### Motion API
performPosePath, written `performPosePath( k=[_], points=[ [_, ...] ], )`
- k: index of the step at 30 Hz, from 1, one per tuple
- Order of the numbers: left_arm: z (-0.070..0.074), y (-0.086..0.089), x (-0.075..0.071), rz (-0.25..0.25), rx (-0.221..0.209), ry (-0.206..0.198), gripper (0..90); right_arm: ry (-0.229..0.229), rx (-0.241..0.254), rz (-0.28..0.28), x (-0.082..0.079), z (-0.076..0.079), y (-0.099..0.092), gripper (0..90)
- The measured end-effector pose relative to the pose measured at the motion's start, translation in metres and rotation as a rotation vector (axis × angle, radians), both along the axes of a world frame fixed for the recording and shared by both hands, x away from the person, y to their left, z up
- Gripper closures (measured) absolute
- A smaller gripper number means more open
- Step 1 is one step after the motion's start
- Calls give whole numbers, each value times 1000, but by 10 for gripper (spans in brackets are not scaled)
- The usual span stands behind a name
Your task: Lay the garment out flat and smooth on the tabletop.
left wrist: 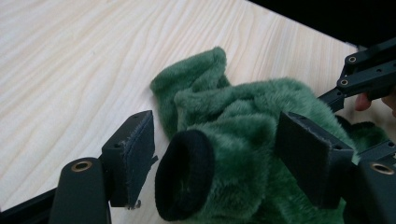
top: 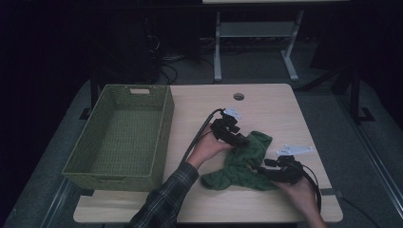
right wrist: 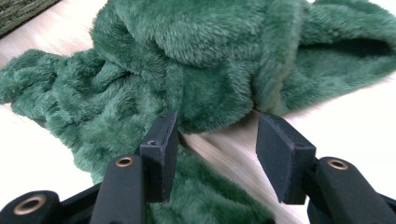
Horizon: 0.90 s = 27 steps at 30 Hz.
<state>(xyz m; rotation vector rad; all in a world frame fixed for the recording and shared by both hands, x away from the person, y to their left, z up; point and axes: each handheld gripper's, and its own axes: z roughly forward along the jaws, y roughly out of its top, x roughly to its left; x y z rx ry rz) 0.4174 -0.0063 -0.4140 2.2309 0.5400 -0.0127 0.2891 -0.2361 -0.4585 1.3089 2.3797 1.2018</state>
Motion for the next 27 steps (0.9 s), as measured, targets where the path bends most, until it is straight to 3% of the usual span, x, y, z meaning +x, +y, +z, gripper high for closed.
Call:
performPosePath(
  k=[3,7,10,12,13,18,27],
  points=[
    [-2,0,1,-10,12,13,330,10,2,2,3,-2,3,495],
    [-5,0,1,-35,39,21,496,23,2,1,9,-5,8,560],
    [-6,-1,0,-52,61,20,669,22,-11,-1,11,-5,10,712],
    [-6,-1,0,-56,63,20,750,25,-12,0,10,-4,9,766],
    [-5,-1,-1,-61,67,16,783,19,-23,-4,10,-4,8,841],
    [3,5,-4,-49,54,-4,809,-2,-44,1,8,0,5,872],
    [28,35,-15,32,-52,-48,819,-149,-76,-40,12,39,-8,884]
  ],
)
